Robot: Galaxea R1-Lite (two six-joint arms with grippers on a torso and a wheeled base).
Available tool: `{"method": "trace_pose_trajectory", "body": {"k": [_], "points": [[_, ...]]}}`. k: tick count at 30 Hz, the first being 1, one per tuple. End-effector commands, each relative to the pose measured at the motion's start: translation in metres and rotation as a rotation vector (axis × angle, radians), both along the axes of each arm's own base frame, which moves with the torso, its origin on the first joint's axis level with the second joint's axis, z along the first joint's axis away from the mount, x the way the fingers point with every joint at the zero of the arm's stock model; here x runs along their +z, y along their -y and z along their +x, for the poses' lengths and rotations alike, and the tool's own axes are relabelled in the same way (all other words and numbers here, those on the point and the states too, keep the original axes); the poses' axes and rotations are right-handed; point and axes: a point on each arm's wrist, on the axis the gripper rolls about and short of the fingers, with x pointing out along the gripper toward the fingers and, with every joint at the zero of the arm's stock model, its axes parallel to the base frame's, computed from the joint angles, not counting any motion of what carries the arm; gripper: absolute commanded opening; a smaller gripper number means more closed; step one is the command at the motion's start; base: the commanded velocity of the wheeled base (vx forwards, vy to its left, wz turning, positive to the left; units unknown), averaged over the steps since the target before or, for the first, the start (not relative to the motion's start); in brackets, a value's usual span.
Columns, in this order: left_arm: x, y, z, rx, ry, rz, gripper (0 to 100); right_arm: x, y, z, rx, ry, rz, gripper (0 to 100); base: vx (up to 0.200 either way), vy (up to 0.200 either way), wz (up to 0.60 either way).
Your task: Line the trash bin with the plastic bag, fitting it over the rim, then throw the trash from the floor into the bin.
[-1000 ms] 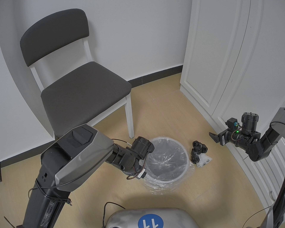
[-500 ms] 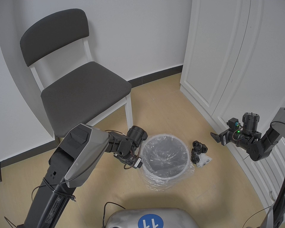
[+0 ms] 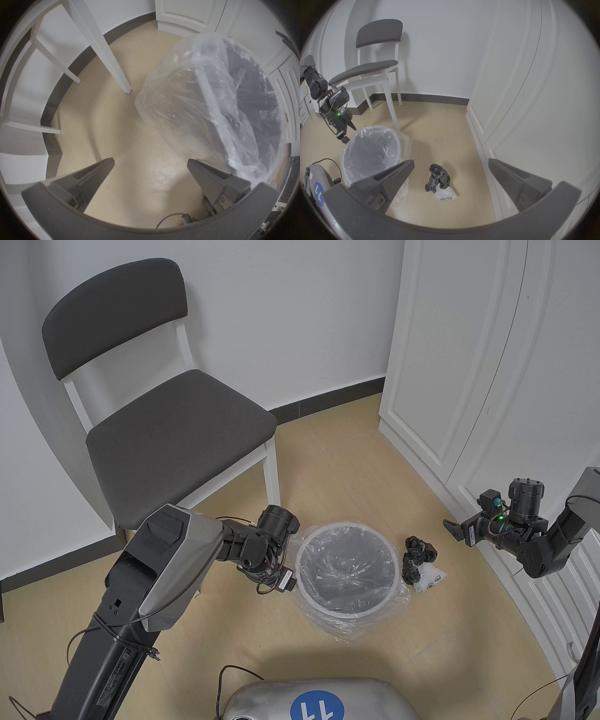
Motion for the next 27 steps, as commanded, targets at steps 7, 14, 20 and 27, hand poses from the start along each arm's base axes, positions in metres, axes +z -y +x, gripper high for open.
{"method": "trace_pose_trajectory", "body": {"k": [7,14,20,27], "points": [[-0.005,-0.028,0.022,-0.118,0.047,-0.008,100,-0.008,0.002,0.004,-0.005,-0.016,-0.004,100,0.000,0.000,0.00],[-0.007,-0.031,0.027,-0.175,0.061,-0.083,100,-0.009,0.004,0.004,-0.005,-0.018,-0.002,100,0.000,0.000,0.00],[0.002,-0.032,0.034,-0.205,0.138,-0.073,100,-0.008,0.010,0.004,-0.004,-0.014,0.002,100,0.000,0.000,0.00],[-0.007,-0.049,0.042,-0.276,0.158,-0.006,100,-0.009,0.010,0.007,-0.004,-0.016,0.003,100,0.000,0.000,0.00]]}}
